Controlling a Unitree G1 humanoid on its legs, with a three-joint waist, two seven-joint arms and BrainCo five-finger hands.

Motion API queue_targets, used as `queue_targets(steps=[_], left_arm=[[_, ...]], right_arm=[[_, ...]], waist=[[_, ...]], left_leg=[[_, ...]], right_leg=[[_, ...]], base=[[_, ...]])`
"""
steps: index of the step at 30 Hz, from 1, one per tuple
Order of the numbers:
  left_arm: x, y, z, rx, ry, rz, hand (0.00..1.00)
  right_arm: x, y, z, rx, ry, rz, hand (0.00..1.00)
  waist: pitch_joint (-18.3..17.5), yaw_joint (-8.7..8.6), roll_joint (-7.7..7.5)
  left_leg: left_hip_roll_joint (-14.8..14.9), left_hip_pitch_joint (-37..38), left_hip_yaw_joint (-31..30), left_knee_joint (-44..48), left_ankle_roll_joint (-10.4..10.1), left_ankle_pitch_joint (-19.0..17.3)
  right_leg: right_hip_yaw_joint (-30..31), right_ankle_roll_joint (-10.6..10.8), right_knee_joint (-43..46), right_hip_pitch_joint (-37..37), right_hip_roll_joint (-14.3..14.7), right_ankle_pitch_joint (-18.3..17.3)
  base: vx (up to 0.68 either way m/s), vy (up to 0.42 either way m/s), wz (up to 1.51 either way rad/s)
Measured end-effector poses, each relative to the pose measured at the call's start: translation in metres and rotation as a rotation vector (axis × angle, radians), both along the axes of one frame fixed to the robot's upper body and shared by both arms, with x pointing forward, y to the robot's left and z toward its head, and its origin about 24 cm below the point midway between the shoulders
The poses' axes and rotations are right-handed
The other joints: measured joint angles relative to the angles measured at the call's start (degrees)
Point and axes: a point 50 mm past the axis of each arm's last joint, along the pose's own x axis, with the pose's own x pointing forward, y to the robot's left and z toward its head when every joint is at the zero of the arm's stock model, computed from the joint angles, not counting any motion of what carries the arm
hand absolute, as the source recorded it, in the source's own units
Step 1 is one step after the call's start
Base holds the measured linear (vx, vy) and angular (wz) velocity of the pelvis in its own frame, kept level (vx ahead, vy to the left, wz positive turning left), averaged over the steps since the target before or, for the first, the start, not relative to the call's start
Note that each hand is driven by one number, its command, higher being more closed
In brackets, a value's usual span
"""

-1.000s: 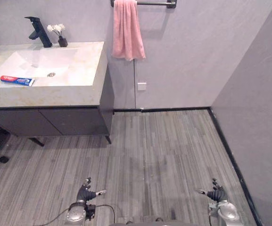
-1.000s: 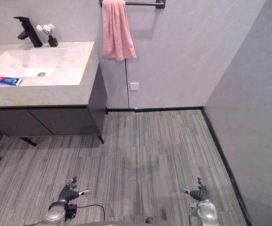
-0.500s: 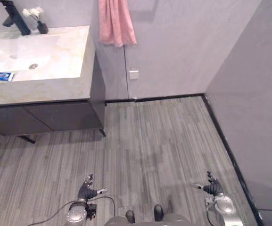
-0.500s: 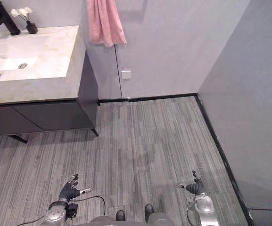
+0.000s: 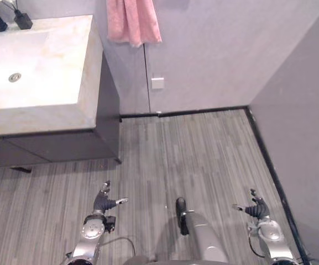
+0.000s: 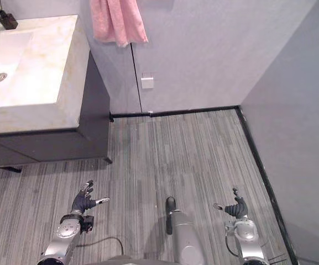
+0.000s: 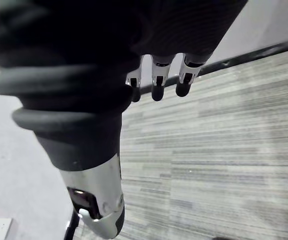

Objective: Organize washtable

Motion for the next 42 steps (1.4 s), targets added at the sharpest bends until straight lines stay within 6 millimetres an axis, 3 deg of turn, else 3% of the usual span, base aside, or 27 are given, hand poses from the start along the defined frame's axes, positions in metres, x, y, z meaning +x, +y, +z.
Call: queue_targets(steps=[1,2,3,5,7,9,11,12,13,14,16,18,19,21,22,25,26,27,30,32,33,34,35,36,38,40,42], left_arm=[[-0.002,-0.002,-0.002,-0.009,0.006,0.001,0.0],[-0.007,-0.005,-0.004,-0.023,0.015,0.002,0.0],[-0.01,-0.006,-0.005,-0.029,0.018,0.005,0.0],[-0.011,-0.008,-0.006,-0.042,0.017,0.011,0.0],[-0.012,-0.01,-0.006,-0.055,0.016,0.016,0.0],[-0.019,-0.009,-0.01,-0.058,0.036,0.024,0.0],[-0.021,-0.013,-0.012,-0.071,0.048,0.031,0.0],[-0.022,-0.015,-0.014,-0.077,0.053,0.035,0.0],[-0.025,-0.013,-0.015,-0.074,0.063,0.045,0.0],[-0.027,-0.013,-0.017,-0.074,0.073,0.048,0.0],[-0.023,-0.019,-0.016,-0.088,0.066,0.036,0.0],[-0.02,-0.02,-0.016,-0.084,0.07,0.024,0.0],[-0.02,-0.02,-0.016,-0.08,0.073,0.02,0.0],[-0.02,-0.02,-0.016,-0.079,0.072,0.019,0.0],[-0.02,-0.02,-0.015,-0.079,0.071,0.019,0.0],[-0.012,-0.022,-0.014,-0.083,0.063,0.014,0.0],[-0.014,-0.021,-0.016,-0.079,0.071,0.016,0.0],[-0.017,-0.019,-0.018,-0.075,0.086,0.021,0.0],[-0.025,-0.024,-0.026,-0.098,0.124,0.031,0.0],[-0.027,-0.029,-0.027,-0.113,0.128,0.032,0.0],[-0.03,-0.032,-0.028,-0.126,0.127,0.035,0.0],[-0.032,-0.033,-0.028,-0.133,0.131,0.037,0.0],[-0.033,-0.035,-0.029,-0.137,0.134,0.038,0.0],[-0.033,-0.037,-0.029,-0.144,0.132,0.038,0.0],[-0.031,-0.037,-0.028,-0.144,0.124,0.038,0.0],[-0.029,-0.036,-0.027,-0.141,0.122,0.039,0.0],[-0.027,-0.034,-0.025,-0.136,0.112,0.039,0.0]], right_arm=[[0.0,0.003,0.0,-0.001,0.001,0.015,0.0],[0.001,0.01,-0.002,0.005,0.004,0.044,0.0],[0.003,0.018,-0.002,0.02,-0.004,0.062,0.0],[0.006,0.027,-0.002,0.045,-0.025,0.066,0.0],[0.006,0.027,-0.002,0.052,-0.027,0.061,0.0],[0.006,0.026,-0.004,0.055,-0.018,0.049,0.0],[-0.003,0.015,-0.012,0.057,0.029,-0.013,0.0],[-0.007,0.009,-0.014,0.041,0.054,-0.036,0.0],[-0.011,0.009,-0.018,0.042,0.079,-0.049,0.0],[-0.014,0.011,-0.022,0.05,0.097,-0.05,0.0],[-0.019,0.009,-0.024,0.042,0.113,-0.054,0.0],[-0.021,0.015,-0.028,0.062,0.125,-0.062,0.0],[-0.021,0.017,-0.029,0.066,0.127,-0.058,0.0],[-0.017,0.03,-0.029,0.073,0.119,-0.01,0.0],[-0.015,0.032,-0.027,0.078,0.107,-0.004,0.0],[-0.012,0.037,-0.028,0.089,0.099,-0.002,0.0],[-0.012,0.037,-0.028,0.09,0.101,-0.005,0.0],[-0.021,0.036,-0.033,0.092,0.128,-0.016,0.0],[-0.03,0.035,-0.041,0.101,0.179,-0.035,0.0],[-0.039,0.038,-0.044,0.112,0.194,-0.041,0.0],[-0.047,0.041,-0.047,0.125,0.209,-0.05,0.0],[-0.05,0.041,-0.048,0.129,0.215,-0.055,0.0],[-0.05,0.041,-0.049,0.136,0.214,-0.066,0.0],[-0.05,0.038,-0.048,0.139,0.208,-0.081,0.0],[-0.042,0.036,-0.045,0.13,0.186,-0.093,0.0],[-0.042,0.031,-0.045,0.129,0.184,-0.127,0.0],[-0.044,0.032,-0.046,0.134,0.194,-0.13,0.0]], waist=[[0.1,0.02,0.07],[0.3,0.33,-0.08],[0.43,1.01,-0.14],[0.82,3.49,-1.3],[0.8,5.1,-1.47],[1.08,5.08,-1.74],[1.03,5.18,-1.24],[0.17,5.32,0.44],[-0.56,5.47,1.04],[-1.18,5.29,-0.54],[-1.46,4.69,-1.65],[-1.47,4.36,-2.72],[-1.46,4.16,-2.75],[-1.5,4.22,-2.76],[-1.5,4.13,-2.71],[-1.54,3.47,-2.71],[-1.79,3.47,-3.18],[-2.01,3.33,-3.99],[-2.77,3.69,-2.61],[-2.71,3.52,-2.6],[-2.64,3.86,-2.56],[-2.61,4.3,-2.84],[-2.97,5.01,-2.0],[-3.26,5.05,-2.31],[-3.36,5.13,-1.46],[-4.01,5.12,0.32],[-4.1,5.15,-0.77]], left_leg=[[0.31,-2.29,0.06,7.37,0.47,4.04],[2.25,-6.89,0.27,21.48,1.32,10.19],[4.58,-11.21,2.88,32.22,3.26,8.21],[5.15,-17.17,5.44,36.62,4.91,5.57],[4.95,-23.44,7.36,31.75,4.94,4.11],[3.58,-26.86,8.17,19.83,4.9,4.04],[0.55,-26.02,7.68,-1.99,1.65,6.96],[0.49,-25.92,6.84,-10.1,1.26,10.44],[-0.18,-25.75,6.07,-9.58,5.56,16.57],[-1.87,-25.57,6.72,-8.58,6.35,14.59],[-4.15,-24.21,7.41,-9.26,7.8,12.94],[-6.14,-19.06,8.1,-11.27,9.14,10.39],[-6.32,-17.37,8.12,-11.57,9.21,9.7],[-6.33,-10.88,7.89,-14.01,9.32,8.35],[-6.17,-9.44,7.71,-14.94,9.29,8.04],[-4.79,-5.74,6.34,-15.99,8.44,7.06],[-4.51,-4.57,5.98,-15.72,6.63,5.78],[-4.75,-3.65,4.89,-14.49,5.28,3.11],[-1.01,-4.0,4.33,-9.58,3.02,1.68],[0.68,-6.38,5.13,-1.82,2.74,1.57],[3.38,-9.86,6.89,8.06,1.73,1.93],[4.7,-11.0,7.62,11.07,1.95,1.57],[5.8,-11.53,8.36,11.38,2.23,1.39],[6.18,-12.16,8.28,9.0,2.23,1.39],[5.69,-12.65,6.84,0.28,1.86,1.8],[5.17,-10.86,4.3,-10.07,-0.43,7.94],[3.59,-9.31,4.45,-12.88,0.06,8.63]], right_leg=[[-0.13,-0.22,-0.82,2.71,0.1,-1.01],[-0.03,-1.0,-3.37,8.69,0.57,-2.49],[0.91,-1.64,-6.03,14.12,1.53,-3.0],[3.51,-2.18,-10.33,20.67,1.38,-3.71],[5.27,-1.64,-14.2,24.93,0.72,-4.57],[5.9,-1.02,-15.85,28.28,-0.27,-6.16],[6.89,0.54,-17.22,31.7,-1.54,-8.37],[7.41,1.43,-17.79,33.08,-0.85,-10.03],[8.93,2.74,-16.71,34.2,-1.46,-12.39],[9.16,3.89,-15.09,33.89,-3.37,-13.2],[9.28,4.49,-7.08,31.17,-5.42,-13.34],[10.5,10.9,14.01,23.15,-7.64,-9.53],[10.53,10.69,18.65,21.46,-7.85,-9.92],[9.22,7.83,25.23,15.62,-7.91,-12.13],[8.51,7.33,24.88,13.89,-7.87,-12.46],[6.91,6.62,11.52,9.56,-6.17,-12.57],[7.3,6.59,1.43,10.01,-5.3,-8.48],[7.75,4.57,-1.69,10.32,-5.53,-1.93],[5.04,3.05,-3.14,13.67,-3.67,-3.95],[3.69,2.6,-4.54,16.48,-3.17,-5.17],[2.79,1.56,-6.03,19.87,-2.23,-5.79],[2.37,1.21,-6.66,21.07,-1.87,-5.95],[2.44,0.89,-6.95,22.06,-1.8,-6.09],[2.58,0.88,-7.44,22.3,-1.86,-6.12],[3.47,1.01,-7.72,22.82,-2.26,-6.05],[4.31,2.75,-7.54,22.98,-2.13,-6.98],[4.52,3.49,-9.01,24.07,-3.56,-6.7]], base=[[0.57,-0.171,0.14],[0.54,-0.152,-0.01],[0.64,-0.166,-0.14],[0.46,-0.075,-0.51],[0.42,-0.011,-0.47],[0.38,0.063,-0.17],[0.5,0.134,-0.27],[0.6,0.24,-0.5],[0.64,0.28,-0.46],[0.57,0.228,-0.21],[0.46,0.151,0.05],[0.53,0.184,0.05],[0.5,0.141,0.02],[0.51,0.093,-0.05],[0.42,0.013,0.13],[0.27,-0.074,0.36],[0.34,-0.144,0.46],[0.3,-0.137,0.44],[0.28,-0.197,0.25],[0.21,-0.189,0.41],[0.16,-0.128,0.23],[0.22,-0.118,0.05],[0.16,-0.055,-0.12],[0.21,-0.014,-0.19],[0.17,0.066,-0.17],[0.16,0.144,-0.12],[0.11,0.136,0.03]])
